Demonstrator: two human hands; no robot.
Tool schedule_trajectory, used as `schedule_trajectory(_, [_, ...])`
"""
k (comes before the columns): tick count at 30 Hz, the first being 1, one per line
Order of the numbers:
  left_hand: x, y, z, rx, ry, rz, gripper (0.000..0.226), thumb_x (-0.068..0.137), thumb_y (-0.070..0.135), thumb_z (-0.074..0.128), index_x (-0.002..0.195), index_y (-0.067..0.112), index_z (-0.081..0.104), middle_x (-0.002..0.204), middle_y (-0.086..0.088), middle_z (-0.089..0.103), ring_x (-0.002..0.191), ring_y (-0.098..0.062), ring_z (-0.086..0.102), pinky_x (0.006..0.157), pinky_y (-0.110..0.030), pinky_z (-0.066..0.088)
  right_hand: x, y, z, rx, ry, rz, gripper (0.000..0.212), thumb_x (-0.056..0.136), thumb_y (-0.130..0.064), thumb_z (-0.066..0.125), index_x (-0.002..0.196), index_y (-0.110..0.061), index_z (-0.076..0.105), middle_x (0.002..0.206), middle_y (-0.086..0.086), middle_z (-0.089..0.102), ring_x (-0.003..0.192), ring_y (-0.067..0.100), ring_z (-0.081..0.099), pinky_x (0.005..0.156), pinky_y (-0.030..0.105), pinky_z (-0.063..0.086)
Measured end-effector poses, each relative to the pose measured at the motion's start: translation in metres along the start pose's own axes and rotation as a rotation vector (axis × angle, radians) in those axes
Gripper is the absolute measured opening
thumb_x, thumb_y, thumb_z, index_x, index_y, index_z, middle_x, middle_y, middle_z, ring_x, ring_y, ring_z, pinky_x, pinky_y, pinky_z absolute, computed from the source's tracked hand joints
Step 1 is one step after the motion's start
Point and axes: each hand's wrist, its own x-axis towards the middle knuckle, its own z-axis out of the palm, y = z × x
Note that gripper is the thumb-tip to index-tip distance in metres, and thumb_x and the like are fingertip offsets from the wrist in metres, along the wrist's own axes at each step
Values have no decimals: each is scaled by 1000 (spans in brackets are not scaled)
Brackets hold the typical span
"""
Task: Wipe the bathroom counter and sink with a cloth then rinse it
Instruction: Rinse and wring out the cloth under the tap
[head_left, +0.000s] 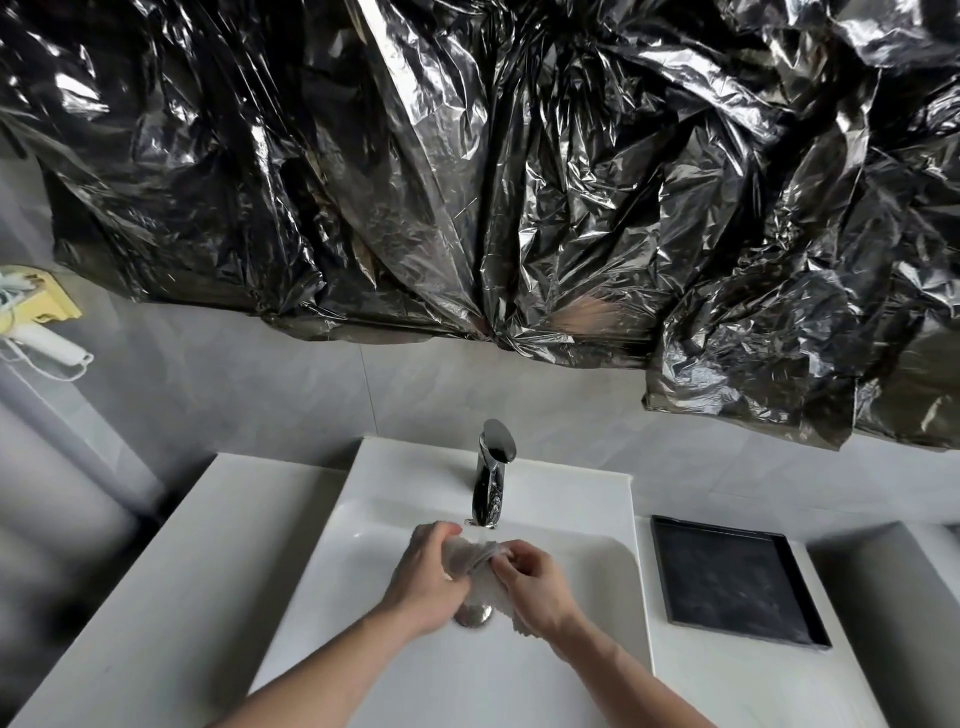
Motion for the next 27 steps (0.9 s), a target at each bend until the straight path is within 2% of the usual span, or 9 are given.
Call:
schedule_trajectory(3, [0, 18, 10, -25, -25, 77, 36, 83, 29, 61, 119, 35, 60, 128, 19, 50, 113, -5, 58, 101, -27, 47, -1, -10, 3, -12, -42, -46, 14, 95, -14, 61, 92, -14, 75, 61, 0, 65, 39, 14, 51, 36, 20, 39])
schedule_trajectory(5, [2, 22, 11, -128, -41, 24, 27, 82, 31, 56, 105, 41, 66, 105, 17, 71, 94, -7, 69, 86, -30, 56, -1, -14, 1, 18, -2, -59, 15, 90, -8, 64, 94, -16, 76, 65, -1, 69, 44, 8, 55, 41, 19, 41])
schedule_trajectory(8, [5, 23, 6, -201, 42, -43, 15, 87, 30, 63, 89, 43, 68, 89, 14, 75, 82, -8, 71, 79, -31, 57, 0, -7, -4, 110, 114, -32, 28, 82, -16, 76, 107, -26, 68, 83, 0, 75, 59, 8, 64, 51, 22, 46])
schedule_trajectory(11, [7, 26, 6, -372, 49, -127, 13, 87, 26, 65, 100, 27, 69, 90, 2, 76, 87, -19, 72, 83, -35, 57, 4, 11, -5, 18, 67, -43, 43, 64, -32, 76, 106, -29, 67, 96, -7, 77, 86, 12, 70, 74, 29, 57])
schedule_trajectory(13, [8, 27, 8, -541, 4, -191, 27, 79, 35, 67, 104, 27, 66, 90, -5, 77, 87, -25, 75, 86, -45, 60, 5, 19, -2, -71, -14, -42, 48, 56, -30, 73, 103, -28, 67, 101, -10, 76, 100, 12, 68, 89, 32, 56])
schedule_trajectory(17, [9, 30, 8, -629, -54, -188, 28, 70, 49, 68, 92, 31, 66, 90, -12, 77, 90, -35, 74, 83, -54, 60, 7, 20, 7, -114, -98, -34, 49, 65, -12, 77, 111, -23, 63, 101, 4, 77, 92, 17, 74, 83, 40, 60])
schedule_trajectory(21, [7, 30, -3, -673, -21, -192, 21, 88, 37, 72, 95, 17, 70, 96, -9, 74, 84, -25, 73, 68, -42, 62, 6, 5, 13, -109, -79, -15, 25, 88, -6, 64, 108, -19, 64, 81, 2, 73, 58, 14, 67, 51, 30, 56])
schedule_trajectory(24, [6, 11, -14, -348, 164, -159, 28, 81, 47, 73, 102, 30, 67, 102, 13, 70, 83, -10, 70, 79, -38, 60, 6, -6, 9, -216, 8, -79, 27, 88, -2, 55, 90, -27, 66, 63, -12, 68, 51, -3, 59, 53, 13, 46])
schedule_trajectory(27, [-1, 2, -18, -96, 72, 6, 38, 85, 36, 65, 123, 41, 58, 122, 24, 59, 92, 2, 65, 91, -28, 53, 11, -12, 6, -348, 11, -150, 35, 80, -1, 58, 69, -34, 63, 59, -31, 64, 58, -10, 59, 56, 7, 41])
